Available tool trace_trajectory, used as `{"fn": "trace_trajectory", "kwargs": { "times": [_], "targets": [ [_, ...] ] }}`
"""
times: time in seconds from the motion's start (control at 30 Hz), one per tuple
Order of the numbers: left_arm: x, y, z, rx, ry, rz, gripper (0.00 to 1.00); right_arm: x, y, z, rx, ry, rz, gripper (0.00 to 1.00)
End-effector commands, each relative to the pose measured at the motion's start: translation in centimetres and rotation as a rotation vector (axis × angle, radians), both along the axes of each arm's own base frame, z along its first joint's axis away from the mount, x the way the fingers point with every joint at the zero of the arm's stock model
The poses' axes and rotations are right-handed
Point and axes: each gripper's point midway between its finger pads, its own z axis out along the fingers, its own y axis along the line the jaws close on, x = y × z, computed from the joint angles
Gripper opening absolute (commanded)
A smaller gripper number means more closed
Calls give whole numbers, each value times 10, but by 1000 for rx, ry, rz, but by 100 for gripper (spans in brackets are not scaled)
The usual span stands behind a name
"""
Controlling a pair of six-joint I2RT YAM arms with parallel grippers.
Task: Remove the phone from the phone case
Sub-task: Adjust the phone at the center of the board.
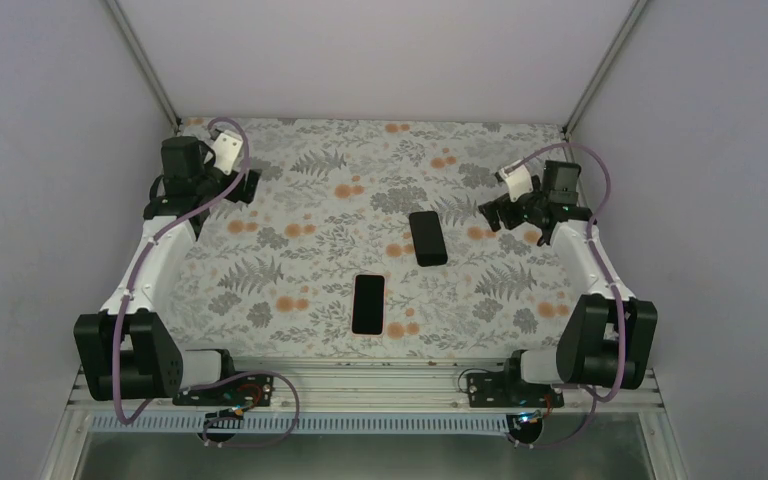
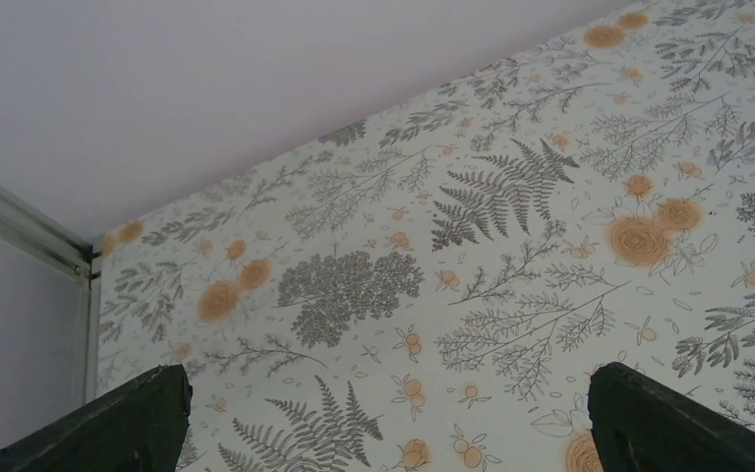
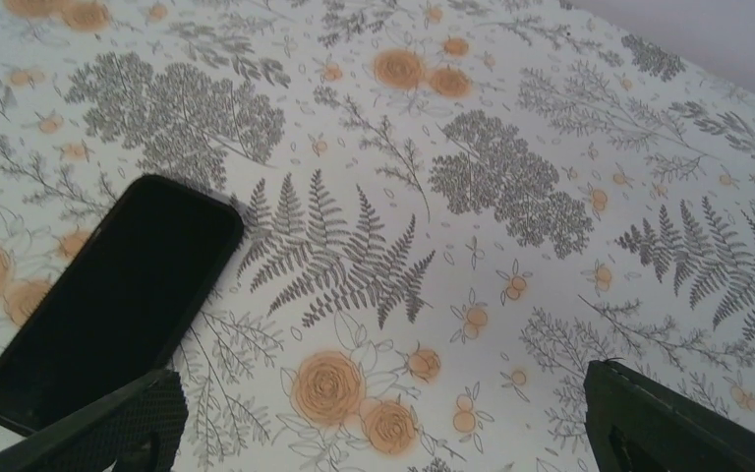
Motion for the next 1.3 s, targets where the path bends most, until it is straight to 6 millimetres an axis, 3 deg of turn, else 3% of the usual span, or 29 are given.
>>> {"fn": "trace_trajectory", "kwargs": {
  "times": [0.0,0.2,0.33,0.43,0.5,0.53,0.57,0.6,0.77,1.13,1.27],
  "targets": [
    [1,6,12,2,-37,31,100,0,-3,-4,-77,18,25,100],
    [-2,10,6,87,-37,12,100,-2,-11,-27,-162,98,16,100],
    [0,32,5,198,-43,106,100,-10,-17,-44,-305,168,32,100],
    [-4,37,9,237,-64,119,100,-24,-22,-61,-436,222,44,96],
    [-5,36,11,237,-74,117,100,-40,-15,-78,-498,276,100,78],
    [-5,36,12,233,-78,117,100,-43,-10,-83,-513,290,119,50],
    [-5,35,13,231,-80,117,100,-44,-6,-87,-519,301,126,13],
    [-5,35,13,228,-81,118,100,-45,-2,-91,-514,317,130,5],
    [-3,34,13,212,-71,116,100,-59,11,-122,-524,440,181,4],
    [-6,29,11,200,-67,90,100,-82,64,-142,-433,508,351,4],
    [-6,29,10,200,-65,89,100,-89,80,-160,-438,556,395,4]
  ]
}}
